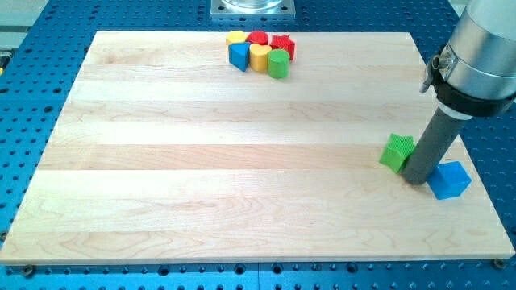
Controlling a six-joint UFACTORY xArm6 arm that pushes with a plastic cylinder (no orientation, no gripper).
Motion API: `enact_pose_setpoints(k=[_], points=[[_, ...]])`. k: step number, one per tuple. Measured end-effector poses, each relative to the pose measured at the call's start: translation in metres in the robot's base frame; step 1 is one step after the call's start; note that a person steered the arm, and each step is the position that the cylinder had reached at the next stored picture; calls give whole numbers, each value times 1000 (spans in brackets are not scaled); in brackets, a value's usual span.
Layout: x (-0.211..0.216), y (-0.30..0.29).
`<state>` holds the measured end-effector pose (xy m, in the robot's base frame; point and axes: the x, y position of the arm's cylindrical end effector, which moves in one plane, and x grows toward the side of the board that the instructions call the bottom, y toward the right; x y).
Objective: Move the green star to the bottom right diagonal of the green circle
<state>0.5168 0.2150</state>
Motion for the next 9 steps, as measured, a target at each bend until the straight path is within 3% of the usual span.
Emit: enact_pose_setpoints(k=[1, 3, 4, 5, 6, 7, 8, 9], points=[[-18, -7], [-5, -65], [-23, -70], [-90, -58], [-98, -52], [-90, -101], [-45, -141], [30, -124]])
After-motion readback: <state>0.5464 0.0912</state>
